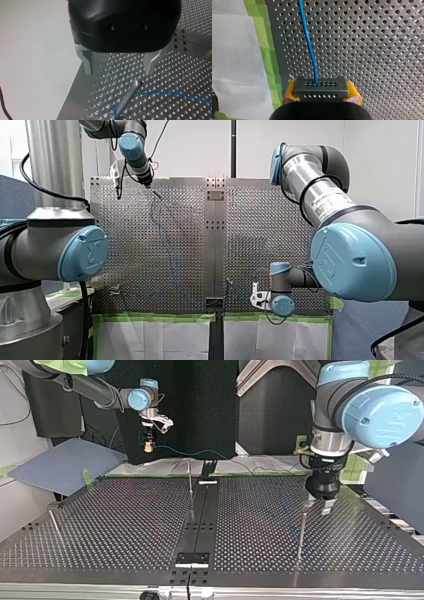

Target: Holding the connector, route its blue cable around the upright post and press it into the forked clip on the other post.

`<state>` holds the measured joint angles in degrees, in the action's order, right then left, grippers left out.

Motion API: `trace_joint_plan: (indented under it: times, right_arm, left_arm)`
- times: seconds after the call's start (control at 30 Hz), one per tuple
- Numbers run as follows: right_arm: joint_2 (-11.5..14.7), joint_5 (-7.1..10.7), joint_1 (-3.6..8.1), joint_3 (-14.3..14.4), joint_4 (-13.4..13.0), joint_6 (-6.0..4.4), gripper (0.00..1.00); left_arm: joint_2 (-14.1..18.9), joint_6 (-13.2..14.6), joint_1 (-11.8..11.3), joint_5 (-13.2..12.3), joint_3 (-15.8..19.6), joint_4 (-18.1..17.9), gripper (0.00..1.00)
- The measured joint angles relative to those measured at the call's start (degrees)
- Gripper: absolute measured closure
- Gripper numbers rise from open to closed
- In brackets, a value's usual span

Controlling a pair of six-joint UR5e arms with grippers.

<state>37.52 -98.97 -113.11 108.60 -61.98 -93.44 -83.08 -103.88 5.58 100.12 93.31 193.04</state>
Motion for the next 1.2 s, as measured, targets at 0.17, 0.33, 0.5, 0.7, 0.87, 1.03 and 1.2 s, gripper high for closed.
trace_joint_plan:
  times: [0.17, 0.33, 0.5, 0.7, 0.87, 1.03, 1.2]
  right_arm:
    - [-0.01, 0.00, 0.02, 0.00, 0.01, -0.05, 1.00]
    - [-0.01, 0.00, 0.02, 0.00, 0.01, -0.10, 1.00]
    - [-0.01, 0.00, 0.00, 0.00, 0.04, -0.16, 1.00]
    - [-0.01, 0.01, 0.02, 0.00, 0.09, -0.29, 1.00]
    - [-0.01, 0.07, 0.08, 0.00, 0.18, -0.41, 1.00]
    - [0.00, 0.14, 0.18, 0.00, 0.41, -0.44, 1.00]
    - [-0.01, 0.22, 0.28, 0.00, 0.64, -0.52, 1.00]
  left_arm:
    - [0.00, 0.53, 0.37, 1.67, 0.00, 0.74, 0.00]
    - [0.00, 1.46, 0.69, 3.52, 0.00, 1.73, 0.00]
    - [0.00, 1.80, 0.94, 5.48, 0.00, 1.97, 0.00]
    - [0.01, 1.89, 1.28, 6.19, 0.01, 1.91, 0.00]
    - [0.02, 2.13, 1.65, 6.26, 0.00, 1.08, 0.00]
    - [0.03, 3.23, 2.33, 6.48, 0.01, -0.91, 0.00]
    - [0.04, 5.54, 2.90, 7.28, 0.03, -3.39, 0.00]
